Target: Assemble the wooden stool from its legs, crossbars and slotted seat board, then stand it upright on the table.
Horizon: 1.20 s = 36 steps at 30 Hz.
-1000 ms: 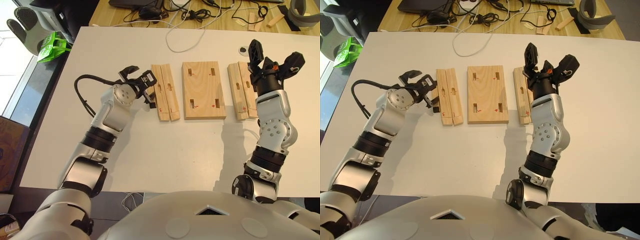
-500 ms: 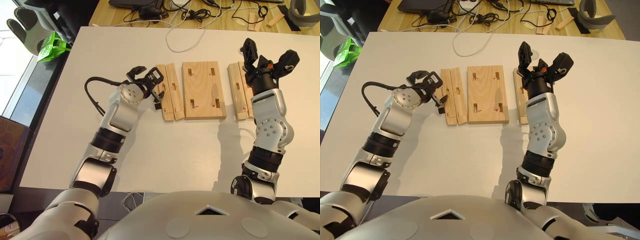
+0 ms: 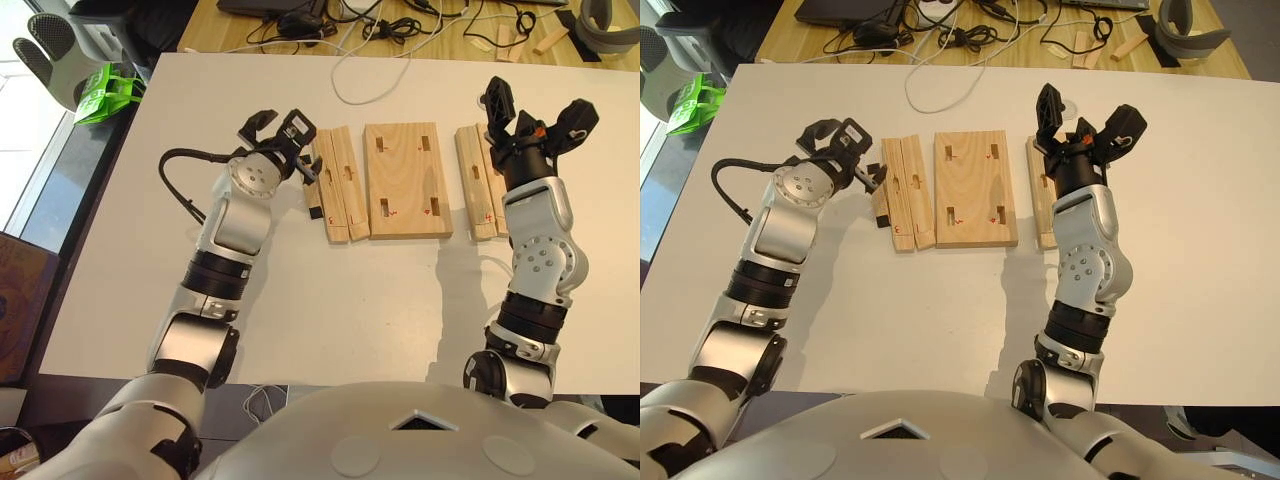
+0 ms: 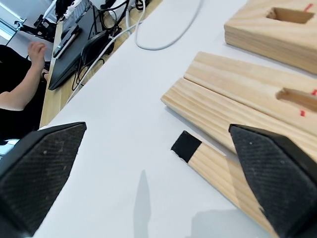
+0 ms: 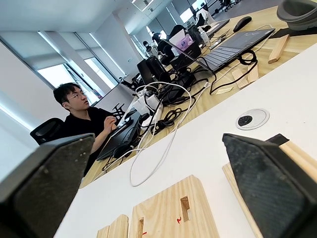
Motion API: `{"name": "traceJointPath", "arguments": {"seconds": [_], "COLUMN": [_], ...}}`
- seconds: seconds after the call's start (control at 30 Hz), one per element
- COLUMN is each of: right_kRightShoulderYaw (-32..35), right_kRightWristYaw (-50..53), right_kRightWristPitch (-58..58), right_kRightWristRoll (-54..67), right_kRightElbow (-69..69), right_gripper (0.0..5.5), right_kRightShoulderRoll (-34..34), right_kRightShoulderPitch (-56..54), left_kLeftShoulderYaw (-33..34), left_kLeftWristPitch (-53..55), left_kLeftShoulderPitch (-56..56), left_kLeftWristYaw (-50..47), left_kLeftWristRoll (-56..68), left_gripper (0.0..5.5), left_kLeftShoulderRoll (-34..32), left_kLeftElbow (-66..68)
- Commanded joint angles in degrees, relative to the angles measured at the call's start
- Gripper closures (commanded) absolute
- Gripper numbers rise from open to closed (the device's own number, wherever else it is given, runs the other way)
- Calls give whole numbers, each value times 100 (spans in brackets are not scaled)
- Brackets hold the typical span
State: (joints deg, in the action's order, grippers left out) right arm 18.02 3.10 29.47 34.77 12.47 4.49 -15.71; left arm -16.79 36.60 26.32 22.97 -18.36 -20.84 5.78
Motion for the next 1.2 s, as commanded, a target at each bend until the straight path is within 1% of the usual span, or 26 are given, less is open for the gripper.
{"name": "traceJointPath", "arguments": {"seconds": [0.03, 0.23, 0.5, 0.7, 0.93, 1.2], "right_kRightShoulderYaw": [-75, -70, -61, -68, -69, -84], "right_kRightWristYaw": [-34, -30, -33, -39, -40, -30], "right_kRightWristPitch": [-66, -126, -131, -121, -123, -111], "right_kRightWristRoll": [7, 67, 120, 138, 147, 142], "right_kRightElbow": [-53, -85, -109, -87, -110, -132], "right_gripper": [72, 72, 72, 72, 72, 72], "right_kRightShoulderRoll": [-49, -62, -70, -66, -57, -53], "right_kRightShoulderPitch": [-91, -86, -64, -43, -41, -39], "left_kLeftShoulderYaw": [-254, -474, -539, -800, -834, -978], "left_kLeftWristPitch": [53, -48, -81, -221, 104, 460], "left_kLeftShoulderPitch": [-134, -155, -192, -197, -339, -455], "left_kLeftWristYaw": [215, 309, 331, 467, 940, 999], "left_kLeftWristRoll": [-94, -259, -362, -653, -423, -474], "left_gripper": [12, 12, 12, 12, 12, 12], "left_kLeftShoulderRoll": [-127, -298, -352, -600, -411, -234], "left_kLeftElbow": [-11, 28, -30, -29, -458, -956]}}
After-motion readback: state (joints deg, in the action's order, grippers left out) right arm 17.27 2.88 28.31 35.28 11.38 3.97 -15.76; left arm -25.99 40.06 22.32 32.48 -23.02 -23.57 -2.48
